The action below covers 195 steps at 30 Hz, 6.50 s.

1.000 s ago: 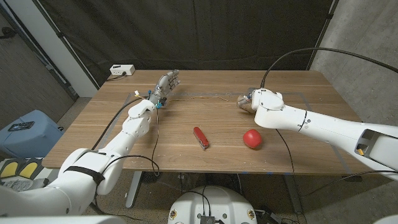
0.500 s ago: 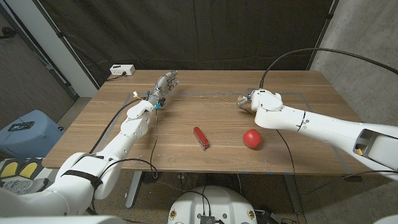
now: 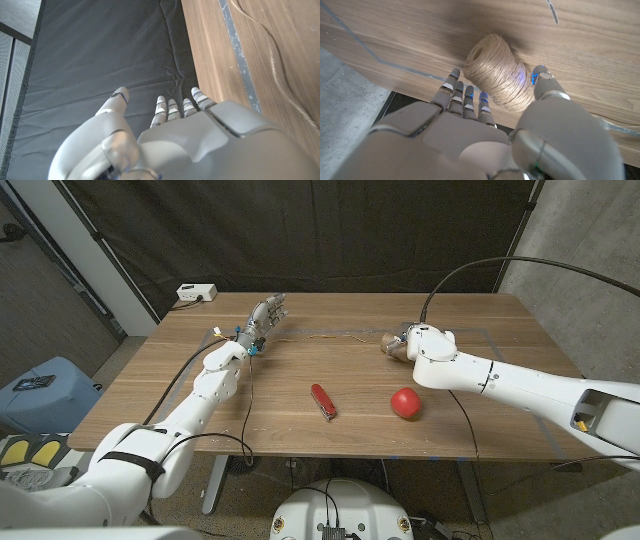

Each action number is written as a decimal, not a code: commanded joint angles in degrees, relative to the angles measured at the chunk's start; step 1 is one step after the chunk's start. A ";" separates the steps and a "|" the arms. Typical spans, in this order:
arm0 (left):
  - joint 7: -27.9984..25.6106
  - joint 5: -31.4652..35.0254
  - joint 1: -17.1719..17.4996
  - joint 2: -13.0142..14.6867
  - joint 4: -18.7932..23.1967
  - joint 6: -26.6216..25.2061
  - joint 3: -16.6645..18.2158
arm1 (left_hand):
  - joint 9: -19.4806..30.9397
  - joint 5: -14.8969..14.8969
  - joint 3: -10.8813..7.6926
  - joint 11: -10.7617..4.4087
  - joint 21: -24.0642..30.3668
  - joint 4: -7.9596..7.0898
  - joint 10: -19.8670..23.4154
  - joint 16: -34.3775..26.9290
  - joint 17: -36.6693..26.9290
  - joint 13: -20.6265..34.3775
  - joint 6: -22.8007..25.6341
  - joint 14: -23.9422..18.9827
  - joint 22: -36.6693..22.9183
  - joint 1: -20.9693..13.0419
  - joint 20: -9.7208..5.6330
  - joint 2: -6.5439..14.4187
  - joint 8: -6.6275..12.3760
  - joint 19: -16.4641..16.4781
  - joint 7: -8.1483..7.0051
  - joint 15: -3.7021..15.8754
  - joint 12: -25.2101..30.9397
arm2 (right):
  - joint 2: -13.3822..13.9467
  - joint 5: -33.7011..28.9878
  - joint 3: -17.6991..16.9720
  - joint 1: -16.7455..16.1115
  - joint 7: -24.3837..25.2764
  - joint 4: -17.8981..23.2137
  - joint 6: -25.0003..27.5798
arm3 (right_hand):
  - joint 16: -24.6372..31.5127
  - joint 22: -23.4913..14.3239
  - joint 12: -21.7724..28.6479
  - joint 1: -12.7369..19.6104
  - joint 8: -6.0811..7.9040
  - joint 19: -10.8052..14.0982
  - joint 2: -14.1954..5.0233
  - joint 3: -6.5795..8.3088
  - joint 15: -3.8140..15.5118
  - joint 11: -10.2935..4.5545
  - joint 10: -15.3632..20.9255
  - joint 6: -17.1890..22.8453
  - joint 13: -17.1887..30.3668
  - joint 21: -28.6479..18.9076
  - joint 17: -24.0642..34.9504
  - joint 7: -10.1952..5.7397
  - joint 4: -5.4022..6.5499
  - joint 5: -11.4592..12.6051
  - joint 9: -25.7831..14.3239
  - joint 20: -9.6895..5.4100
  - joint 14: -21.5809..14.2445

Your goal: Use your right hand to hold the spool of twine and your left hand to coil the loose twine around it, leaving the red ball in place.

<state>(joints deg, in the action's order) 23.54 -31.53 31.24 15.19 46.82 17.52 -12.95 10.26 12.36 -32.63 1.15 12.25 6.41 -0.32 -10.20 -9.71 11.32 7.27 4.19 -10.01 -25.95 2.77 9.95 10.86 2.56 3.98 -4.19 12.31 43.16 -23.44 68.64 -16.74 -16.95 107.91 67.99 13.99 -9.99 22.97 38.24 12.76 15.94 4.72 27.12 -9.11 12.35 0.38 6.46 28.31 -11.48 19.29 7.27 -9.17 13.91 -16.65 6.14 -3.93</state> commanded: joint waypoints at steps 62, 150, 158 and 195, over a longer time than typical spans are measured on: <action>-1.04 -1.36 4.13 0.05 5.21 -2.70 1.45 | 0.41 0.26 -0.02 0.83 -0.38 -0.03 0.02 -0.29 -0.18 0.18 3.37 -0.85 -0.15 -0.58 0.45 0.43 0.42 1.07 0.51 -0.54 0.06 | -0.41 -12.44 8.05 0.45 -1.99 -2.34 0.20 | 6.09 -0.35 14.53 8.41 6.12 9.92 1.63 0.31 8.17 -6.29 20.63 17.81 5.26 -2.10 4.48 0.48 -0.67 -2.80 -2.65 -1.63 -16.27; -4.66 -0.34 8.62 0.37 13.97 -5.05 1.55 | 0.59 0.34 -0.08 1.07 -0.66 -0.16 0.09 -0.21 -0.18 0.20 4.37 -0.98 -0.17 -0.98 0.49 0.43 0.17 1.42 0.67 -0.61 0.05 | 3.47 -24.93 -2.12 -11.45 4.16 2.38 -6.79 | 9.16 -0.47 18.32 13.05 12.21 18.21 2.98 1.15 15.73 -12.58 34.21 30.98 2.06 -2.76 7.64 -5.88 -0.14 -3.25 -4.42 -4.84 -29.84; -5.37 -0.61 9.83 0.30 16.34 -5.42 1.79 | 0.59 0.35 -0.09 1.04 -0.68 -0.15 0.20 -0.21 -0.18 0.20 4.46 -0.98 -0.17 -1.02 0.49 0.43 0.17 1.43 0.75 -0.69 0.09 | 4.39 -25.69 -2.99 -12.38 4.20 4.25 -7.36 | 8.91 -0.48 18.24 13.06 12.31 18.09 3.13 1.16 15.72 -12.48 34.07 31.07 2.06 -2.60 7.68 -5.86 -0.14 -3.23 -4.49 -4.73 -29.87; -7.79 4.45 6.32 1.31 16.93 -3.61 -2.28 | 0.38 3.59 -3.27 -1.18 -0.29 4.08 6.74 -0.94 -0.10 0.21 8.52 -5.95 0.03 -8.06 0.03 -0.61 0.94 4.69 -0.67 0.53 1.93 | 6.44 -24.70 -8.50 -15.57 6.40 9.49 -13.64 | 8.64 -0.52 18.15 13.43 12.53 17.81 2.73 1.10 15.73 -12.26 34.56 31.33 1.77 -2.03 8.56 -5.95 -0.05 -3.16 -4.73 -4.66 -30.35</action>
<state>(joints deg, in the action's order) 16.68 -28.97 39.33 16.18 64.62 12.87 -13.52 10.52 15.28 -35.41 -0.02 11.66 10.29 5.34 -10.65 -9.71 11.31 14.95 -0.84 -9.85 -32.95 2.66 9.39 11.53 6.57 3.48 -3.34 13.82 49.01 -48.12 61.24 -31.91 -10.71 116.40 55.89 22.63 -10.26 41.10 51.38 25.06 33.84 8.35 27.76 3.18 0.20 34.23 36.43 29.96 -13.75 27.71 2.03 -9.61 10.30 -21.12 1.33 -33.64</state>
